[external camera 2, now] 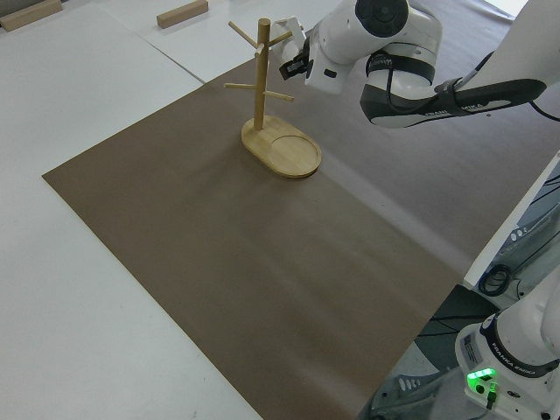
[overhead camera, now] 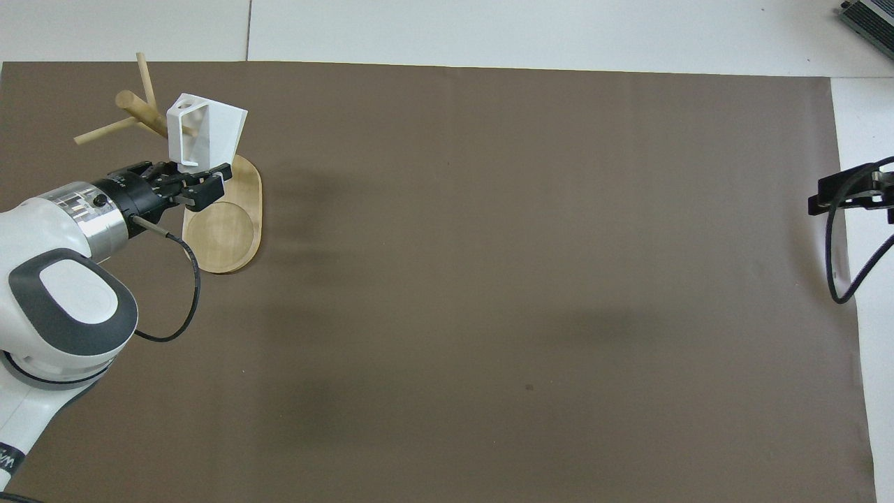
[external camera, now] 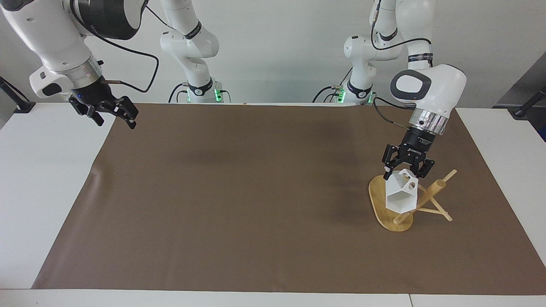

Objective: Hang cup on rack
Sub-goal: 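Lower the cup's handle onto a peg of the wooden mug tree, then open the left gripper and pull it back from the cup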

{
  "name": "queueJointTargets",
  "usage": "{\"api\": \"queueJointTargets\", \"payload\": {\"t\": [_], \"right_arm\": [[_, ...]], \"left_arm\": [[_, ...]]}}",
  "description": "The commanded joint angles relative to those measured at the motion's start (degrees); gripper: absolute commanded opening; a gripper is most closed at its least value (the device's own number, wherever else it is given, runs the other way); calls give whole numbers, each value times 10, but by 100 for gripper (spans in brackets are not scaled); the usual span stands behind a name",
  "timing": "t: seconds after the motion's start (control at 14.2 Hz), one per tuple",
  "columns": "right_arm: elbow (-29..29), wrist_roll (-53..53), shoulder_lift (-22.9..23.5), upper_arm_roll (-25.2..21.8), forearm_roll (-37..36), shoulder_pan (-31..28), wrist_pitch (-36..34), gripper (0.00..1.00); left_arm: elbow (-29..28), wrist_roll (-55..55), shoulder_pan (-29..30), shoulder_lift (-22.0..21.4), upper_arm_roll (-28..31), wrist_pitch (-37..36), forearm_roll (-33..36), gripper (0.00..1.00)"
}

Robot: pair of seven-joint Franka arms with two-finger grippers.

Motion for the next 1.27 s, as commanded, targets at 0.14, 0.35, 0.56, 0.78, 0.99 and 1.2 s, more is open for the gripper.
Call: {"api": "queueJointTargets", "payload": {"t": [0.14, 0.35, 0.56, 0.78, 0.99, 1.2], "right_arm": [[-1, -15, -9, -4, 6, 1, 1, 100], [-2, -11, -8, -4, 7, 2, 16, 100], [-2, -11, -8, -4, 7, 1, 16, 100], [-5, -10, -9, -4, 8, 1, 16, 100], [-7, -11, -9, -2, 8, 1, 15, 100], [-9, -11, -10, -2, 8, 2, 11, 100]], "left_arm": [[4, -24, 0, 8, 1, 15, 6, 0], [4, -31, 0, 8, 2, 15, 6, 0], [4, -41, 11, 13, 2, 20, 6, 0], [4, -51, 11, 15, 2, 27, 6, 0], [5, -51, 11, 15, 2, 27, 6, 99], [5, -50, 10, 15, 2, 27, 6, 100]]}}
